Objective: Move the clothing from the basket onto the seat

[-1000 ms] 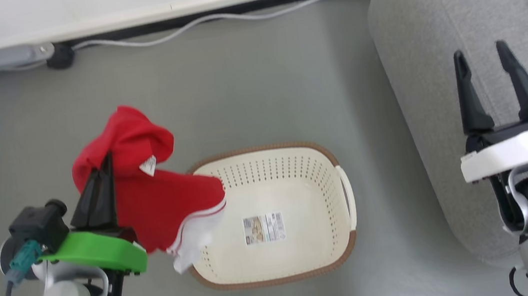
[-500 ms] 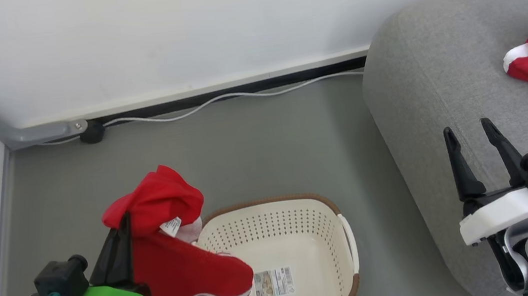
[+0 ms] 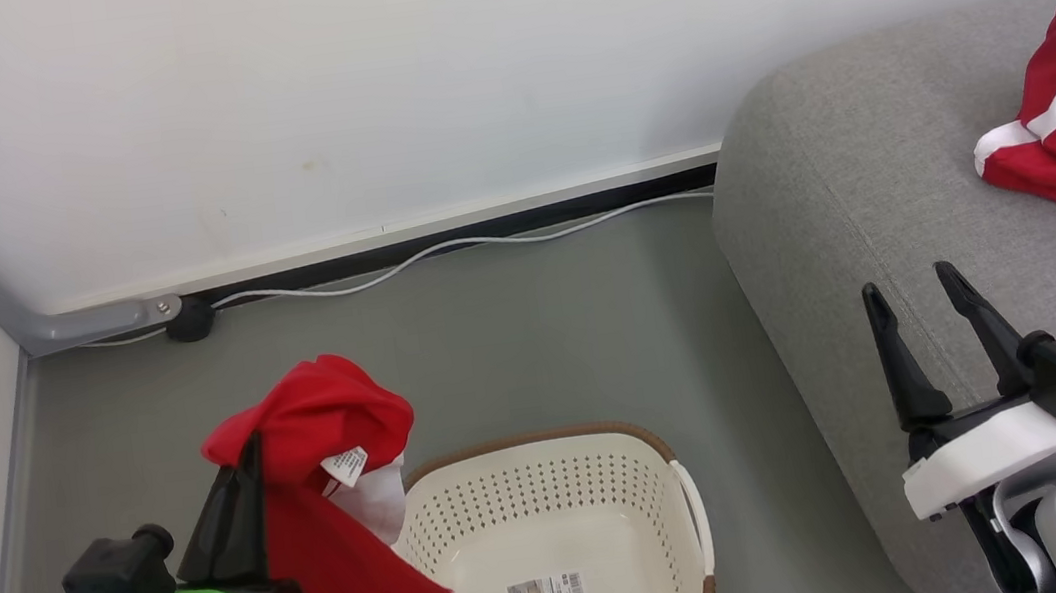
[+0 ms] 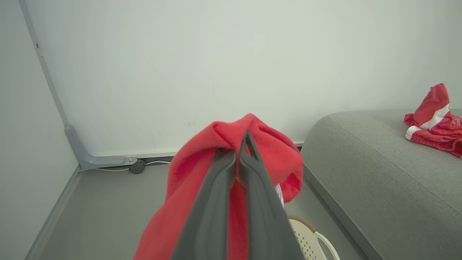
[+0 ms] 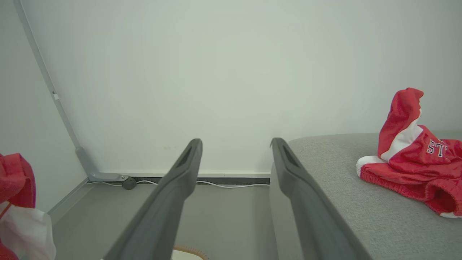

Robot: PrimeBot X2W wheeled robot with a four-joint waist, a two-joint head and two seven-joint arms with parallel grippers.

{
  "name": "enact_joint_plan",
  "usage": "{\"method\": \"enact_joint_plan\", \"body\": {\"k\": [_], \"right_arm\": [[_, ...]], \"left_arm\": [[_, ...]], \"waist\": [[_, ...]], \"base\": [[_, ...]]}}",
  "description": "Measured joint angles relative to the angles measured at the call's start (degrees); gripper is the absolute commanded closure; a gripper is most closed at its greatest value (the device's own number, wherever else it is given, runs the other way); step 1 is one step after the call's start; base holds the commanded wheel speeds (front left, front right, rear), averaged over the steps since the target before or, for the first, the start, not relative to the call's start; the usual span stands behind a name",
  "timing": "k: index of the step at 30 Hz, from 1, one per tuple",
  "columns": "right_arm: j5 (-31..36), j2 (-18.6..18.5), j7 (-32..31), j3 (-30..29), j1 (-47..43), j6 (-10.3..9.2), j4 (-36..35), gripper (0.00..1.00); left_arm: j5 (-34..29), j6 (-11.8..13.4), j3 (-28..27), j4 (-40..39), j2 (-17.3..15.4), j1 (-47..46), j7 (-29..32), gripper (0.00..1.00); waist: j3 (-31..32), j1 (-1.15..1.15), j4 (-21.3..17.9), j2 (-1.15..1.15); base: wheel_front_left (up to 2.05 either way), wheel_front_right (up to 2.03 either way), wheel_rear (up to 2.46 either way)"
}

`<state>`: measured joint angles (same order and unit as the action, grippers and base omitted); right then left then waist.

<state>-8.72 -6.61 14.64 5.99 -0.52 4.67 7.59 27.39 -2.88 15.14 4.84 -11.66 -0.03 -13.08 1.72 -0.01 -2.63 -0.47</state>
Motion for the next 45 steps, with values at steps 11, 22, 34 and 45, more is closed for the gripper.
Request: {"method": "enact_joint_plan", "body": {"k": [11,22,34,45], "right_arm": [[2.24,0.70,0.00,7.22,0.76,1.45,-0.82,0.00],[3.75,2.19,0.00,20.72,5.55,2.38,-0.77,0.00],[4.14,2.08,-0.07,33.74,8.62,2.45,2.25,0.00],[1.66,0.99,-0.08,35.05,10.68,2.45,5.24,0.00]], "left_arm": [[-0.98,-0.86,4.36,-5.97,-0.66,-0.45,3.02,1.00],[-1.35,-2.41,10.15,-8.89,0.33,-3.57,6.53,1.00],[-3.01,-3.15,16.93,-9.48,2.16,-4.07,9.38,1.00],[-3.46,-3.66,20.31,-10.92,2.71,-5.60,10.67,1.00]], "waist": [[-0.52,0.00,0.33,0.00],[-1.34,0.00,-0.40,0.00],[-1.81,0.00,-0.34,0.00],[-1.89,0.00,-0.16,0.00]], "base": [[0.00,0.00,0.00],[0.00,0.00,0.00],[0.00,0.00,0.00],[0.00,0.00,0.00]]}}
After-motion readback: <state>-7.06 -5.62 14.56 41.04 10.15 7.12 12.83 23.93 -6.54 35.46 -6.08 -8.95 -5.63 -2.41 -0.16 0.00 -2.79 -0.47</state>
